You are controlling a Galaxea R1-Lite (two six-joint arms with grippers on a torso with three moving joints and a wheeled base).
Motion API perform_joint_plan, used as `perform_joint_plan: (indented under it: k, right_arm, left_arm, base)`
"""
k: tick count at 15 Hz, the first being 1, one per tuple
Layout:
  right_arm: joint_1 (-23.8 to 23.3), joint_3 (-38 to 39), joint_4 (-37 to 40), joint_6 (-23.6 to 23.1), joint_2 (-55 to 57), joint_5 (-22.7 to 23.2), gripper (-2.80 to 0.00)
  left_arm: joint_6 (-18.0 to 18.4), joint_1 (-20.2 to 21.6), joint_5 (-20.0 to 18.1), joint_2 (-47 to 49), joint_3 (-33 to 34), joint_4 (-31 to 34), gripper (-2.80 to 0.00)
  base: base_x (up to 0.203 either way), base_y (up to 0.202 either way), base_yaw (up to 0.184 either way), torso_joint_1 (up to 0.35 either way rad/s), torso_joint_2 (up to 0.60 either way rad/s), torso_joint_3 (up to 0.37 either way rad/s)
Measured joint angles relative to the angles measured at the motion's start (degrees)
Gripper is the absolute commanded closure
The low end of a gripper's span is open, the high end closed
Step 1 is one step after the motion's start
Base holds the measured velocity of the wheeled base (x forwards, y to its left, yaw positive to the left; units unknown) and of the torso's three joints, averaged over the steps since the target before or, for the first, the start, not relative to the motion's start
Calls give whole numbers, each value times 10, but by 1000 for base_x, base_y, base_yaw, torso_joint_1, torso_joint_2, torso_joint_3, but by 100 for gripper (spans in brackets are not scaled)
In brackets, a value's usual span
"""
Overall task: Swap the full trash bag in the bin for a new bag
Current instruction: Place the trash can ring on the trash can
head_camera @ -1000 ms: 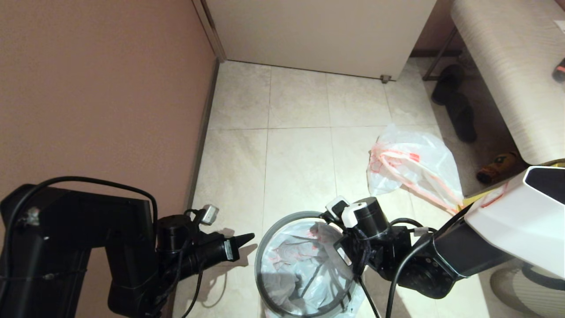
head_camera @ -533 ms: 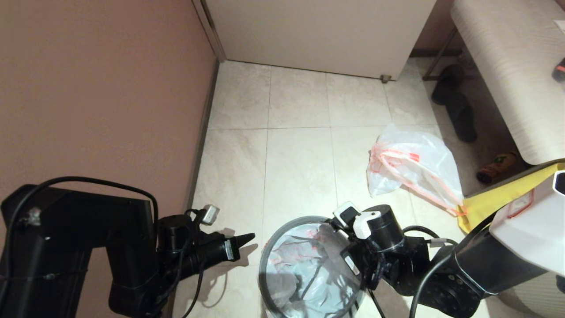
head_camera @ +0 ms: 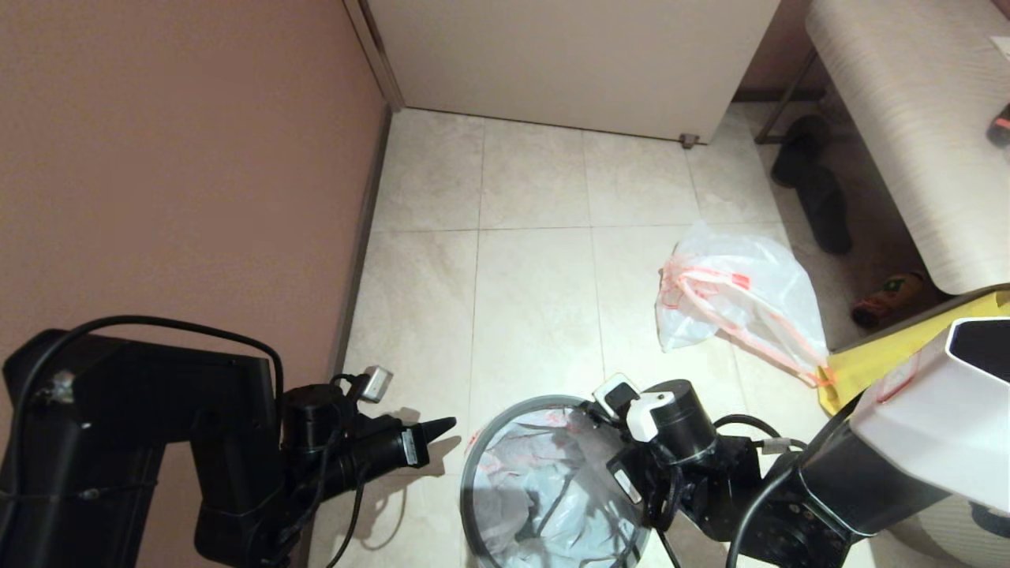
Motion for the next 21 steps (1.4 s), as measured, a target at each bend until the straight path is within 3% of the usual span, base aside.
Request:
perform_joint_plan:
  k: [3,5,10,12,18,21]
  right_arm:
    - [-6,-10,-6,-1,16,6,0]
    - [-10,-17,-6,-1,25,10,0]
    - [-16,-20,-6,-2,32,14,0]
    - [-17,-21,-6,-2,32,14,0]
    - [-16,-17,-19,-1,35,17,0]
    - [-15,-17,-39,-2,43,19,0]
  left_arm:
    - [0,-4,-8,-5,10,0,0]
    - [1,-9,-43,-16,30,0,0]
    - [13,26,-231,-46,74,0,0]
    - [13,38,-273,-49,80,0,0]
    - [12,35,-274,-38,75,0,0]
    - [18,21,-255,-23,73,0,0]
  base:
    - [0,0,0,0,0,0]
    - [0,0,0,0,0,0]
    - [0,0,0,0,0,0]
    - [0,0,0,0,0,0]
    - [0,0,0,0,0,0]
    - [0,0,0,0,0,0]
